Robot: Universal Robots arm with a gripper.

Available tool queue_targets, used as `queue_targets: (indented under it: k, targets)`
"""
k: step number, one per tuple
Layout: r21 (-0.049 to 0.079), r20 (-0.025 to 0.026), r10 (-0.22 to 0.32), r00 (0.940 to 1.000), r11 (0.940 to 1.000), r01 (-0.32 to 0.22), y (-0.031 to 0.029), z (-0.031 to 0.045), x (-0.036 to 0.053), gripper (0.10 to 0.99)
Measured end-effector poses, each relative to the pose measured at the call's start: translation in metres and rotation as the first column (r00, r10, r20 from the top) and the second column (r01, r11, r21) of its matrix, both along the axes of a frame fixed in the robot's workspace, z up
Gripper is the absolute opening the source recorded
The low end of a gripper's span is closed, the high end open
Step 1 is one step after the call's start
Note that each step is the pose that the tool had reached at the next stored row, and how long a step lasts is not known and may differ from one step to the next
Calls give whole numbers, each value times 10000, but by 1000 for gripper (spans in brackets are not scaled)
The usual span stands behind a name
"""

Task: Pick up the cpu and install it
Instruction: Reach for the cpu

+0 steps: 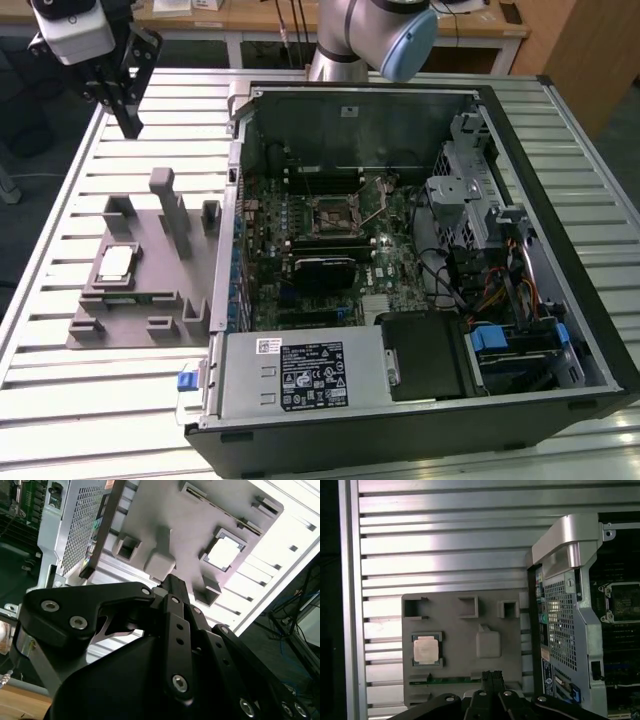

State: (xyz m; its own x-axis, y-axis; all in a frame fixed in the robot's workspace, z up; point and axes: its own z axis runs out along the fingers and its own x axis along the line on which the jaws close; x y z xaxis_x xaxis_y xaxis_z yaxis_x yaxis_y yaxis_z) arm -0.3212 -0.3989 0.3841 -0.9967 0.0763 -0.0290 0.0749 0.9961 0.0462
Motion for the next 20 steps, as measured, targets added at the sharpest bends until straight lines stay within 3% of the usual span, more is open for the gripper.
queue_targets:
  k: [6,20]
  targets:
    - [1,2,1,10000,10000,-1,0,-60,-102,106]
    - [0,1,0,10000,10000,0,0,-211,-251,106]
